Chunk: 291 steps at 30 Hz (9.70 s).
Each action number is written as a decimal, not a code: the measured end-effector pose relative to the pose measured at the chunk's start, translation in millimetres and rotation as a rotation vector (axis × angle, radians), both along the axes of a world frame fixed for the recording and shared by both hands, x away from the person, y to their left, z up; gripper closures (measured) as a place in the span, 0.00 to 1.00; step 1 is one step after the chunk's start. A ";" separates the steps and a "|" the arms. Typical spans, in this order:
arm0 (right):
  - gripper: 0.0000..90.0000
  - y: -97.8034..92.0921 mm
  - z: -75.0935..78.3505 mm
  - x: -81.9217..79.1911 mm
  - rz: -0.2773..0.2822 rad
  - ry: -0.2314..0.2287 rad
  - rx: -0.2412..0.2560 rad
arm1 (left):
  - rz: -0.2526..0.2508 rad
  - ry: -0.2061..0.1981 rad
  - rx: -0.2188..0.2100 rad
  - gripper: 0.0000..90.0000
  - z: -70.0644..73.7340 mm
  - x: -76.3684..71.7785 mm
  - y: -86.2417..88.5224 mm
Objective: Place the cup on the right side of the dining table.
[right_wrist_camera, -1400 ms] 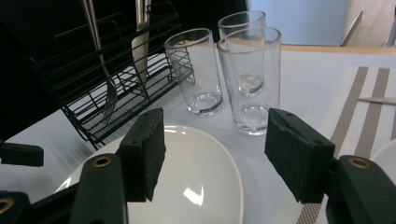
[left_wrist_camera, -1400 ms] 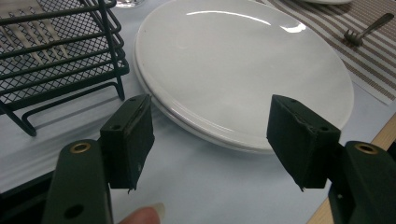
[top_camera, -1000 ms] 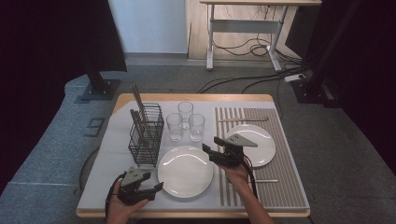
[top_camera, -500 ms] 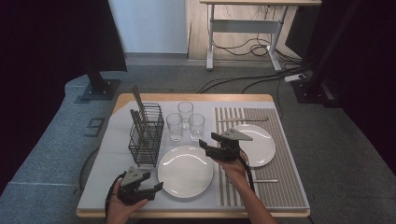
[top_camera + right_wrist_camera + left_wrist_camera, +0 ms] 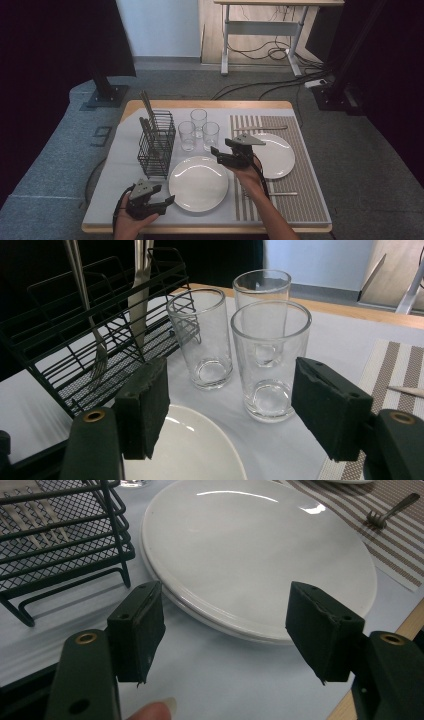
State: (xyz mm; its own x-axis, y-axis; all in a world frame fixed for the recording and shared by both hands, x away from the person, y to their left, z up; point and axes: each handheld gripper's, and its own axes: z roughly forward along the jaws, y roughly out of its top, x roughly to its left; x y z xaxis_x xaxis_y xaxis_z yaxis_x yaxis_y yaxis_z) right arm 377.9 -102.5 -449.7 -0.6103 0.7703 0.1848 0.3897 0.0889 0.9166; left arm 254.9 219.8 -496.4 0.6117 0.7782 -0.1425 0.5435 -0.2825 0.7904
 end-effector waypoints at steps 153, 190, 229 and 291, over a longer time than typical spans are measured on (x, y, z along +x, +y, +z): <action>0.32 32.2 -11.9 94.4 -0.121 0.049 -0.140 | -0.006 0.006 -0.004 0.35 -1.6 0.6 -0.1; 0.32 9.4 -0.9 97.5 -0.158 0.037 -0.128 | -0.010 0.008 0.001 0.35 -2.8 1.1 -1.5; 0.32 -19.0 -4.7 107.9 -0.236 0.046 -0.149 | -0.012 0.010 0.007 0.35 -3.8 1.3 -3.1; 0.32 -31.2 -32.5 126.3 -0.317 0.087 -0.213 | -0.009 0.016 0.008 0.35 -5.6 2.2 -2.2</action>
State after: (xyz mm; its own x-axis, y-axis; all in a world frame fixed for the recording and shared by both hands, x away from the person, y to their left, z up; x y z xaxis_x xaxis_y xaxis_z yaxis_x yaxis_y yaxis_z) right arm 504.2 -133.7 -482.2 -0.3253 0.9447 0.0413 0.5043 0.1364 0.8527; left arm 257.0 217.6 -502.0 0.6162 0.7739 -0.1465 0.5536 -0.2933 0.7794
